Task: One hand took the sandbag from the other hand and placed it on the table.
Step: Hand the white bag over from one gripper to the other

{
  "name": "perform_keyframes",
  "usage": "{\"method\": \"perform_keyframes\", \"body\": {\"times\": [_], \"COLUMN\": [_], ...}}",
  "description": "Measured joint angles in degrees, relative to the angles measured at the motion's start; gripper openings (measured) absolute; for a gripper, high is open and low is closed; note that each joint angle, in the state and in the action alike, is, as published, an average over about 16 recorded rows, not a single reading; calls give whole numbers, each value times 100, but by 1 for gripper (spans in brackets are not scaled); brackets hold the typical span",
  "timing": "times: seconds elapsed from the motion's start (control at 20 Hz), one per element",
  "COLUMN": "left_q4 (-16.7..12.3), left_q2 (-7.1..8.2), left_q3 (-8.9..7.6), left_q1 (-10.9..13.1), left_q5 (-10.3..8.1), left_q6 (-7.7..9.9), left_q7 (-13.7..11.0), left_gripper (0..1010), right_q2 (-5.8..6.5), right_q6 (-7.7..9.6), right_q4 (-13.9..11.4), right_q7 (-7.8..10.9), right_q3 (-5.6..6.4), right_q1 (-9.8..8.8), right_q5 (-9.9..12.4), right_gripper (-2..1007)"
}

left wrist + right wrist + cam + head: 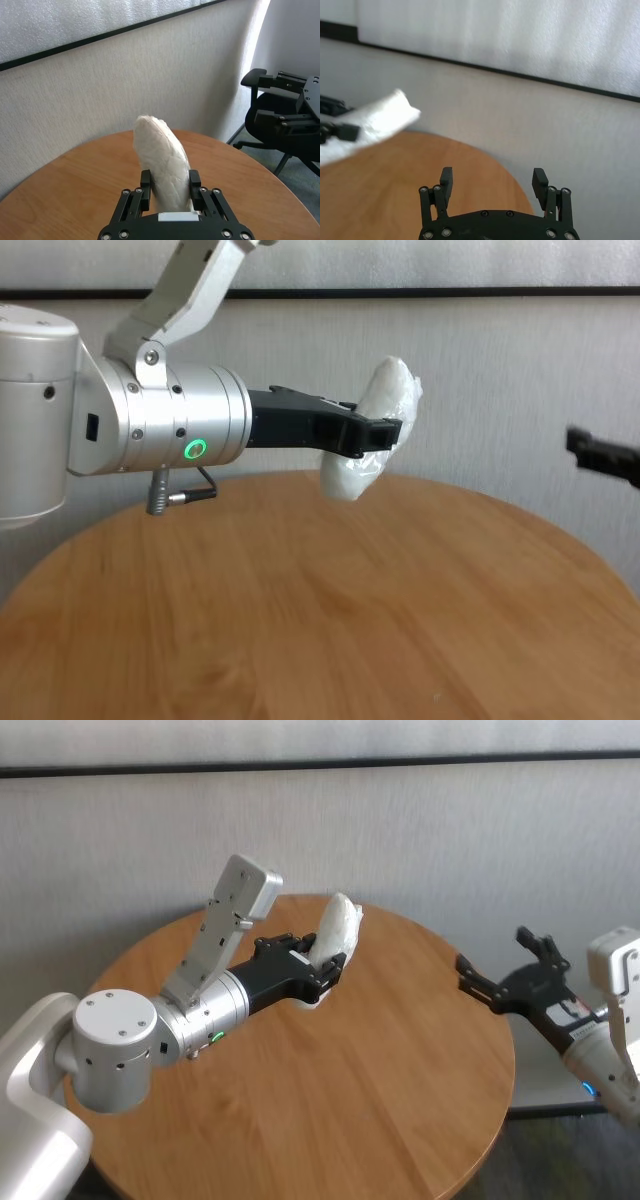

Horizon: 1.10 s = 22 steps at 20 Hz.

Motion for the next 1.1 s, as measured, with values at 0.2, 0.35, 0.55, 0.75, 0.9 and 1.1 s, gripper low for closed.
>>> {"method": "perform_keyframes", "body": {"times": [0.2,0.35,0.55,0.75,0.9,1.1], "left_q4": [0,0,0,0,0,0], "left_q2": [2,3,4,5,6,7], "left_q3": [-1,-1,-1,-1,-1,0], "left_q1": [0,-1,-1,-1,-1,-1], "left_q5": [-5,-7,-10,-12,-13,-15], "left_q6": [4,7,9,11,13,14], "left_q7": [-2,-3,-5,-5,-5,-5], "left_gripper": [484,484,484,484,484,484], "right_q2": [-238,-438,-687,-900,-1005,-1090], "right_q6": [186,418,805,1229,1458,1659], "right_q4": [-36,-10,102,273,416,624], "right_q7": [464,767,1131,1448,1674,1944], "right_q3": [241,416,583,665,637,533], "right_q1": [30,61,132,237,345,518], "right_q5": [830,1480,2258,2910,3206,3455], "right_gripper": [1001,1001,1001,1001,1001,1001]}}
